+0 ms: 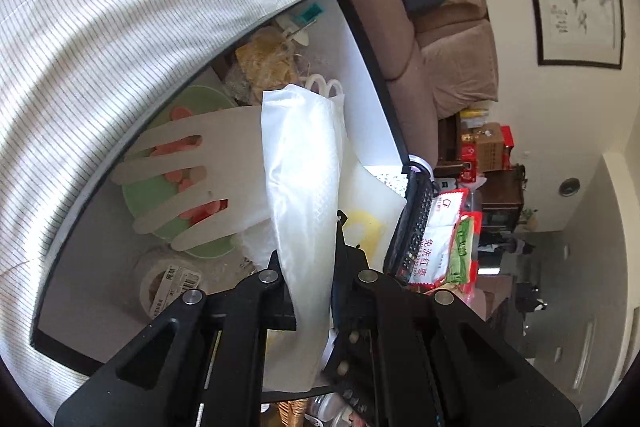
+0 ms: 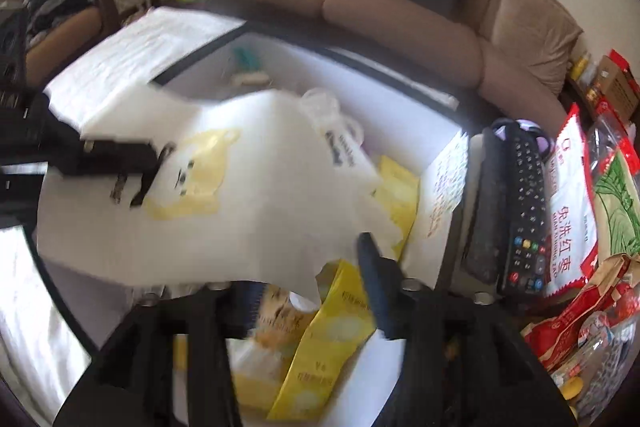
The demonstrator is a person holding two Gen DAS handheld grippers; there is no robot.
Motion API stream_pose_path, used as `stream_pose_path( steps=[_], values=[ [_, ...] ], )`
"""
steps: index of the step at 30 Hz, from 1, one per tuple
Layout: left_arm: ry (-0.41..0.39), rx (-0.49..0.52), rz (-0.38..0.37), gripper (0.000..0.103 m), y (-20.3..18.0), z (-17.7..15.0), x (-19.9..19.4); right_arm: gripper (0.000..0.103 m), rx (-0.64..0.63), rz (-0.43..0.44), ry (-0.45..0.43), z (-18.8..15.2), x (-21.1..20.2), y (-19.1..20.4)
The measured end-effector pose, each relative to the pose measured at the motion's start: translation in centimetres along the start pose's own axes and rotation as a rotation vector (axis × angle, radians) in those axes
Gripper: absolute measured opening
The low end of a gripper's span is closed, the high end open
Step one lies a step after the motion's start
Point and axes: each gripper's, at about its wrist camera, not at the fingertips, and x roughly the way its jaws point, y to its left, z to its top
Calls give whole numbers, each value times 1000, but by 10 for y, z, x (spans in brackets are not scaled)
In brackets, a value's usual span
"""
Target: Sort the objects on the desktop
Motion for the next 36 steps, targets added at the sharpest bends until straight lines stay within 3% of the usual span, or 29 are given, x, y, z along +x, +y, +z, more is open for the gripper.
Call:
stream_pose_path(
  steps=[3,7,12,17,20,23,25,27,30,33,36],
  values=[
    [-29,12,6,7,-3,2,-16,75,-67,-13,-25,-20,-24,6],
    [-33,18,-34,7,-35,13,-29,75,109,-43,-158,-37,-73,-28],
    [-30,-24,-166,7,-115,23,-16,75,295,-2,-292,-44,-128,-63],
    [-48,-47,-325,7,-190,22,-10,75,344,41,-344,-45,-152,-79],
    [-31,-75,-416,7,-200,11,-14,75,367,35,-370,-49,-156,-85],
    [-51,-108,-454,7,-173,0,-19,75,399,35,-391,-56,-152,-90],
    [-100,-139,-382,7,-132,-7,-18,75,431,49,-381,-62,-144,-91],
    [-137,-108,-248,7,-92,-12,-8,75,455,65,-365,-67,-138,-92],
    [-122,-107,-92,7,-40,-17,7,75,456,67,-333,-72,-136,-88],
    [-133,-44,18,7,-19,-24,6,75,430,61,-316,-69,-132,-78],
    [-137,18,96,10,-22,-30,-4,75,409,61,-312,-61,-130,-67]
  ],
)
